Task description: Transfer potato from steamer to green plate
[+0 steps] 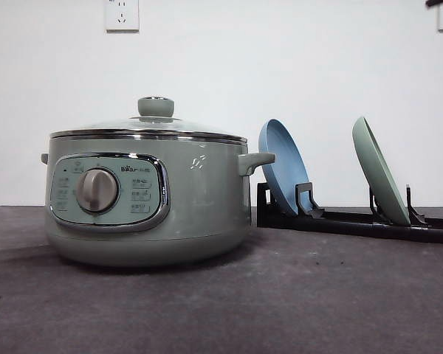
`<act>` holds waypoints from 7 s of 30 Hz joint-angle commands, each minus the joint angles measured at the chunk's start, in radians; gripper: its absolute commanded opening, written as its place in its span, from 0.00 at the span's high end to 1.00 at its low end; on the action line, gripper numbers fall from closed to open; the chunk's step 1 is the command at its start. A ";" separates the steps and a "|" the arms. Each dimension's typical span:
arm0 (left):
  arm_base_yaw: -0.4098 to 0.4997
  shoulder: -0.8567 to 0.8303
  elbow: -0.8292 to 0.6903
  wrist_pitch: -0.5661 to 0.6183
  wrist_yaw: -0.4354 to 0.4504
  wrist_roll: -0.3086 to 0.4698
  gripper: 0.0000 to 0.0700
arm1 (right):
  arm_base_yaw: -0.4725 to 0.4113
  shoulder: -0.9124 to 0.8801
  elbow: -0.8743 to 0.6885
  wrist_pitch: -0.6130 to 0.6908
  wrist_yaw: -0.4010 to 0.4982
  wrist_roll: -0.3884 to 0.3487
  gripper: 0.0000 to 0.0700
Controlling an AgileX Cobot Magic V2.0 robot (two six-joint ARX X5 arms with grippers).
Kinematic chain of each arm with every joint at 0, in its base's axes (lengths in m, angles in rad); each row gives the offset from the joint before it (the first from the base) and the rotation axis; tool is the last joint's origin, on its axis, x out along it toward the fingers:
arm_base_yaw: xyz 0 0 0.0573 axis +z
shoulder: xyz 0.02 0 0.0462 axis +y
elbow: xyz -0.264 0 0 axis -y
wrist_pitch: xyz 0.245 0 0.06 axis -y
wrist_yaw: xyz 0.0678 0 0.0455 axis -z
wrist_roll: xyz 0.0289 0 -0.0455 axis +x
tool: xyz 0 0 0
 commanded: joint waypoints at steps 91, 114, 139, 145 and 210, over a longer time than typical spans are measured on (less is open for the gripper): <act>-0.006 0.015 0.023 -0.014 0.008 0.033 0.00 | 0.511 0.159 0.418 -0.577 0.537 -0.230 1.00; -0.006 0.016 0.023 -0.014 0.008 0.033 0.00 | 0.983 0.180 -0.162 -0.395 0.787 0.136 1.00; -0.006 0.016 0.023 -0.014 0.008 0.036 0.00 | 0.990 0.451 -0.243 -0.146 0.754 0.145 0.99; -0.006 0.016 0.023 -0.014 0.008 0.036 0.00 | 0.986 0.451 -0.242 -0.148 0.726 0.147 0.68; -0.018 0.221 0.213 -0.147 -0.311 0.049 0.00 | 0.324 -0.479 -0.131 -0.313 0.205 0.020 0.01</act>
